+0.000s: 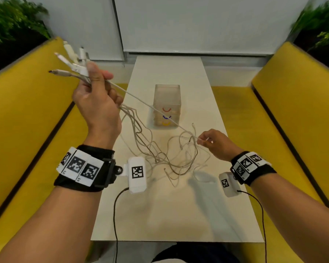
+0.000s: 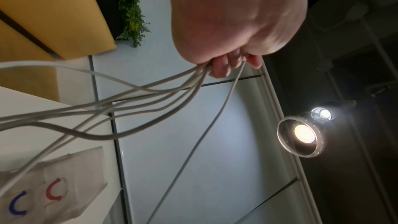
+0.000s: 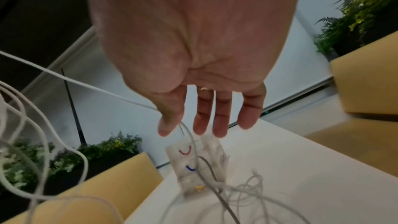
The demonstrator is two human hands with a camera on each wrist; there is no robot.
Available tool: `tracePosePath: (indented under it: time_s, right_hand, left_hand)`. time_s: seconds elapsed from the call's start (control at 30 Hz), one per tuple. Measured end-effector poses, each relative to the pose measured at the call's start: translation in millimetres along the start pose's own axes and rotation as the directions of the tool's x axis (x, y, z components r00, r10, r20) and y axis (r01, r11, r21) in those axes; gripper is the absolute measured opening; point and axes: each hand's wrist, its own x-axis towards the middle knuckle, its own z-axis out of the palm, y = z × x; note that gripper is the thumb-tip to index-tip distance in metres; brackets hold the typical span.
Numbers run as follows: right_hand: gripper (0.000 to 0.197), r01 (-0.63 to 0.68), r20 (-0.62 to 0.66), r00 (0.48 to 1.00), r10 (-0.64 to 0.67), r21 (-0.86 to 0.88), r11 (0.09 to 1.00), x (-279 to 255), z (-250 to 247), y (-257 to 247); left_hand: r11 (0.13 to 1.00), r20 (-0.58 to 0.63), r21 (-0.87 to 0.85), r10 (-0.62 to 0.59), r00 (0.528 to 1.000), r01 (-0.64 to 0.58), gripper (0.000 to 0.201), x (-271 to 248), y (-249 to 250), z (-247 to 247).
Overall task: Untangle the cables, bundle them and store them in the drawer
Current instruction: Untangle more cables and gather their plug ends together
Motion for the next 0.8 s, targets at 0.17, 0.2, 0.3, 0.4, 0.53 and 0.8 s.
tracePosePath:
  time_s: [0.17,0.2,0.3,0.4,0.53,0.8]
  right_hand:
    - [0.021,-0.207,0.020,0.978,0.207,0.012,0.978,-4,8,44]
    - [0.022,-0.216,-0.002,0.976,0.216,0.051,0.975,-6,9,50]
    - [0.019,-0.226,-0.062,0.971,0.229,0.056,0.972,-10,7,53]
    - [0.018,-0.318,-0.065,0.946,0.319,0.026,0.948,-9,5,60]
    - [0.026,-0.409,-0.121,0.854,0.505,0.444,0.797,-13,-5,52]
    - [0.044,0.194,-0.549,0.817,0.173,0.545,0.816,-23,-76,-33]
  left_hand:
    - [0.996,-0.008,-0.084,0.023,1.000,-0.024,0.043,11,18,-1]
    - [0.997,0.009,-0.075,0.024,1.000,-0.024,0.043,10,19,-1]
    - [0.998,0.005,-0.063,0.023,1.000,-0.023,0.043,5,17,-1]
    - [0.996,-0.031,-0.086,0.016,0.999,-0.018,0.044,5,17,1]
    - [0.996,-0.031,-0.092,0.015,0.999,-0.018,0.044,7,17,1]
    - [0.999,-0.008,-0.053,-0.008,1.000,0.008,0.044,2,10,1]
